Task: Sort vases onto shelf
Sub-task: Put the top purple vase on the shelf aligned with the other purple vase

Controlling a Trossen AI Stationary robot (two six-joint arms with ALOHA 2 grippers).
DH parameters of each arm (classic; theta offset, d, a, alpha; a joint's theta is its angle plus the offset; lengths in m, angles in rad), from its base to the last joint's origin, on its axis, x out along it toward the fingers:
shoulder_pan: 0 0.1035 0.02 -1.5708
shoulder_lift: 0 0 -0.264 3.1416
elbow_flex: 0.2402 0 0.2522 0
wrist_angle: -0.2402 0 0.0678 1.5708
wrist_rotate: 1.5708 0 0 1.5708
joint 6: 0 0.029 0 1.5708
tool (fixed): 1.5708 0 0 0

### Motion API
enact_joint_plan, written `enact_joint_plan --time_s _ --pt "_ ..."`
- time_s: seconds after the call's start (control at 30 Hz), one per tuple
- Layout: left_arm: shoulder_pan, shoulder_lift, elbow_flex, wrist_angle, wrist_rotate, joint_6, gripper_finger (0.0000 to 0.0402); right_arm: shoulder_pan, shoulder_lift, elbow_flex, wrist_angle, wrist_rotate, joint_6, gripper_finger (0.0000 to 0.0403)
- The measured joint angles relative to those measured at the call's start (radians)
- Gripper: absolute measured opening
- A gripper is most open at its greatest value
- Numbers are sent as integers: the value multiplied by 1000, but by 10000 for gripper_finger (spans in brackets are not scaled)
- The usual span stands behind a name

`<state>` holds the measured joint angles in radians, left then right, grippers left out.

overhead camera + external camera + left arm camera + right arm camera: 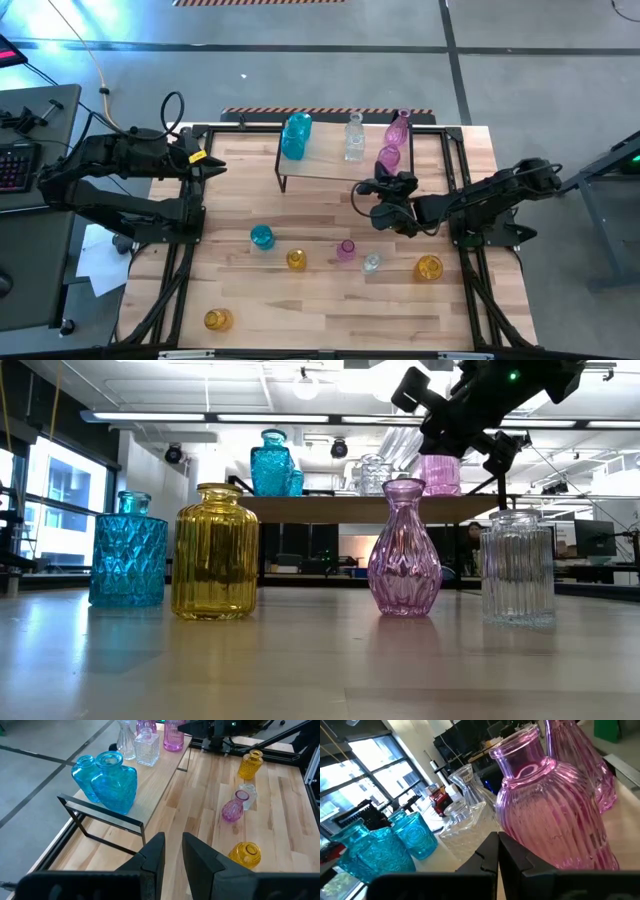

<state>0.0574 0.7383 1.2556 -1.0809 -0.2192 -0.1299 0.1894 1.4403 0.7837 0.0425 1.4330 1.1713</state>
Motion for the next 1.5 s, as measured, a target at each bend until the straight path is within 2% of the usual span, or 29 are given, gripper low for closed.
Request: enact_joint_plan --time_s 1.07,1.27,1.5 --pt "0 0 0 -25 8 -27 58 -60 0 0 -1 36 -163 0" --pt "0 0 0 -25 8 -28 58 -60 0 0 0 104 -183 0" --pt "0 0 0 -25 15 -52 58 -55 -1 0 46 108 -190 0"
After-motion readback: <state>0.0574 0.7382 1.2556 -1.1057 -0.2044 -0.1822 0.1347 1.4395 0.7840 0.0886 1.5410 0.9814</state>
